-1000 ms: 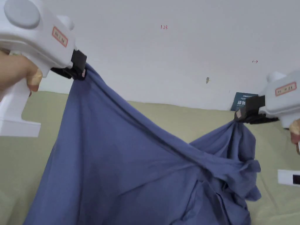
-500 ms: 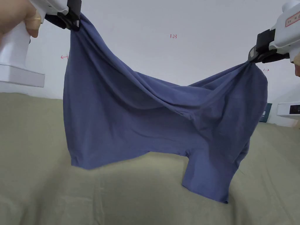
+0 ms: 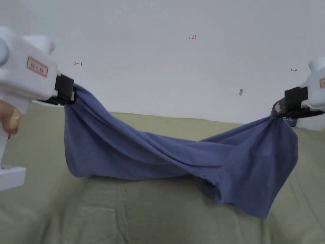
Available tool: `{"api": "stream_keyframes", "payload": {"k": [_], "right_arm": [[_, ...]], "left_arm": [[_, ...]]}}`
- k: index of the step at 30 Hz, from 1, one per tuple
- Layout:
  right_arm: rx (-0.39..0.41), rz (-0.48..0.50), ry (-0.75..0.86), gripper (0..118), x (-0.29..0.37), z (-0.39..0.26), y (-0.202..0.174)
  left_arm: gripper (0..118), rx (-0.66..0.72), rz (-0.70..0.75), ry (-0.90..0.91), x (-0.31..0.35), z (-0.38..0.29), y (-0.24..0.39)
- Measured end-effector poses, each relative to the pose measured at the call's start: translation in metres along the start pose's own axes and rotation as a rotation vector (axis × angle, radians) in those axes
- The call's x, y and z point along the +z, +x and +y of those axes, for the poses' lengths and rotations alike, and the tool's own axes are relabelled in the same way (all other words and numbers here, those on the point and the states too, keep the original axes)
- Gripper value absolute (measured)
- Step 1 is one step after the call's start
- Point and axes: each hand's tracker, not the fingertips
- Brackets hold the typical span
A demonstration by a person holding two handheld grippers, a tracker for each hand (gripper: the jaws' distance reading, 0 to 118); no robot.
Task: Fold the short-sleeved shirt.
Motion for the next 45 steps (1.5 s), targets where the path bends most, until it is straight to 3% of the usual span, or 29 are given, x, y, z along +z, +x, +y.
{"api": "stream_keyframes", "payload": {"k": [6, 18, 21, 31, 39, 40, 42, 43, 44, 45], "right_arm": [[0.007, -0.001, -0.060, 0, 0.024, -0.043, 0.021], [0.000, 0.057, -0.117, 0, 0.100, -0.118, 0.031], [0.021, 0.032, -0.152, 0, 0.102, -0.151, 0.030], [-0.108, -0.017, -0.365, 0, 0.069, -0.311, 0.056], [-0.154, -0.075, -0.385, 0, 0.047, -0.356, 0.071], [-0.157, -0.075, -0.382, 0, 0.047, -0.355, 0.072], [-0.167, -0.072, -0.368, 9, 0.052, -0.349, 0.069], [-0.164, -0.075, -0.360, 26, 0.056, -0.344, 0.068], [-0.130, -0.091, -0.336, 62, 0.062, -0.337, 0.065], [-0.074, -0.107, -0.300, 91, 0.069, -0.331, 0.062]], "left_arm": [[2, 0.028, -0.037, -0.027, 0.033, -0.072, -0.003], [2, 0.092, -0.048, -0.073, 0.126, -0.190, -0.012], [2, 0.107, -0.046, -0.105, 0.134, -0.223, -0.012], [2, 0.178, -0.050, -0.328, 0.110, -0.346, -0.006], [4, 0.229, -0.037, -0.377, 0.093, -0.393, -0.016], [10, 0.243, -0.043, -0.385, 0.093, -0.393, -0.018], [65, 0.270, -0.037, -0.416, 0.097, -0.387, -0.021], [92, 0.276, -0.028, -0.411, 0.100, -0.386, -0.023], [106, 0.285, -0.024, -0.394, 0.108, -0.382, -0.025], [106, 0.305, -0.031, -0.343, 0.117, -0.375, -0.026]]}}
